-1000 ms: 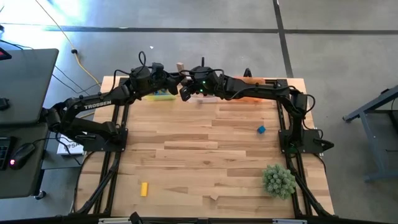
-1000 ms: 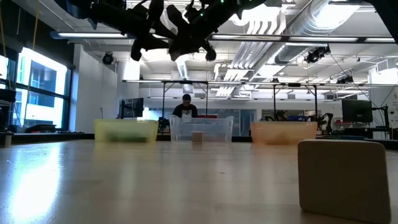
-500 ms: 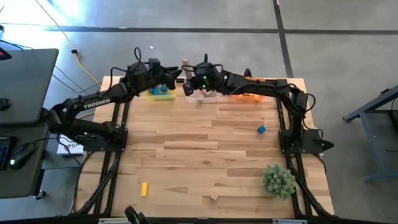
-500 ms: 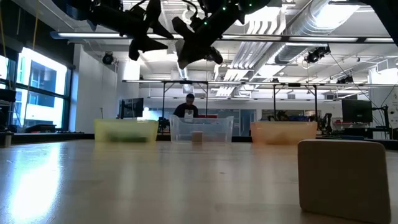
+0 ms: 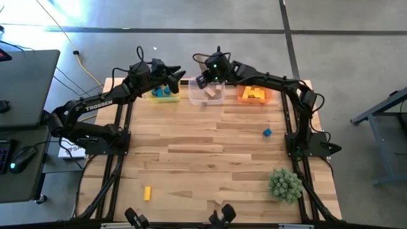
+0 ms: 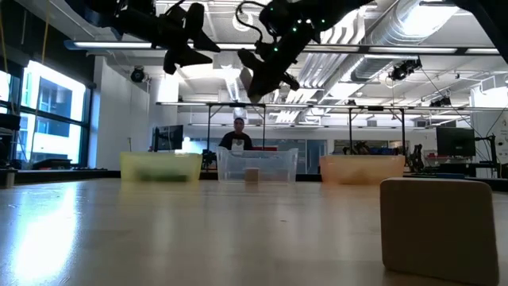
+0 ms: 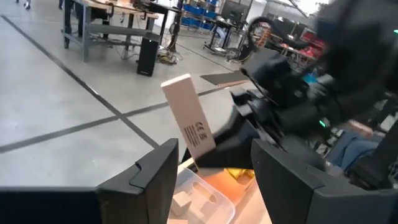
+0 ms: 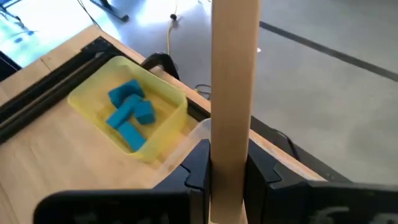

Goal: Sort & place blocks by color
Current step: Put the light brown block into the transparent bin

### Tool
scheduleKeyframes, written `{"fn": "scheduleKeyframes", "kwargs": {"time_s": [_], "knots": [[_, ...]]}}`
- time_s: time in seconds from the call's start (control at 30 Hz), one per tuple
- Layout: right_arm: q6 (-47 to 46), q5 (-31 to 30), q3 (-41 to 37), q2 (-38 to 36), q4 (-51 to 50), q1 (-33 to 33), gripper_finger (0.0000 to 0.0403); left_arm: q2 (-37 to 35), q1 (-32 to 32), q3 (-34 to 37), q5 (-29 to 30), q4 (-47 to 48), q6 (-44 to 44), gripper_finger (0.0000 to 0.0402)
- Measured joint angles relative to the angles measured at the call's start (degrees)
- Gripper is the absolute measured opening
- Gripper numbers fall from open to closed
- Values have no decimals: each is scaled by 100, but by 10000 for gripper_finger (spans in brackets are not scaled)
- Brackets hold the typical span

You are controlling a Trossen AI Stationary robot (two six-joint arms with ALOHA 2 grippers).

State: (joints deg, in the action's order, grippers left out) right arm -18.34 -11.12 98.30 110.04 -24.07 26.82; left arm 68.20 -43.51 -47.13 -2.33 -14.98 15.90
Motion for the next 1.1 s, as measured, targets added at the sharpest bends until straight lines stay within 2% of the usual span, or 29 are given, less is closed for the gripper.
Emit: {"fn": "scheduleKeyframes", "kwargs": {"time_s": [0.2,0.43,0.57,0.87,1.1], "knots": [[364,437,0,91,-30,387,32,2,0,2,14,12,-156,191],[576,1505,-1,586,-143,625,32,4,0,2,17,67,-153,192],[872,1865,-2,784,-428,657,32,6,1,2,16,154,-7,191],[1766,1960,-2,1045,-1205,657,32,5,7,2,17,604,-190,191],[1883,1720,-2,1133,-1485,657,32,5,7,2,17,967,228,191]]}}
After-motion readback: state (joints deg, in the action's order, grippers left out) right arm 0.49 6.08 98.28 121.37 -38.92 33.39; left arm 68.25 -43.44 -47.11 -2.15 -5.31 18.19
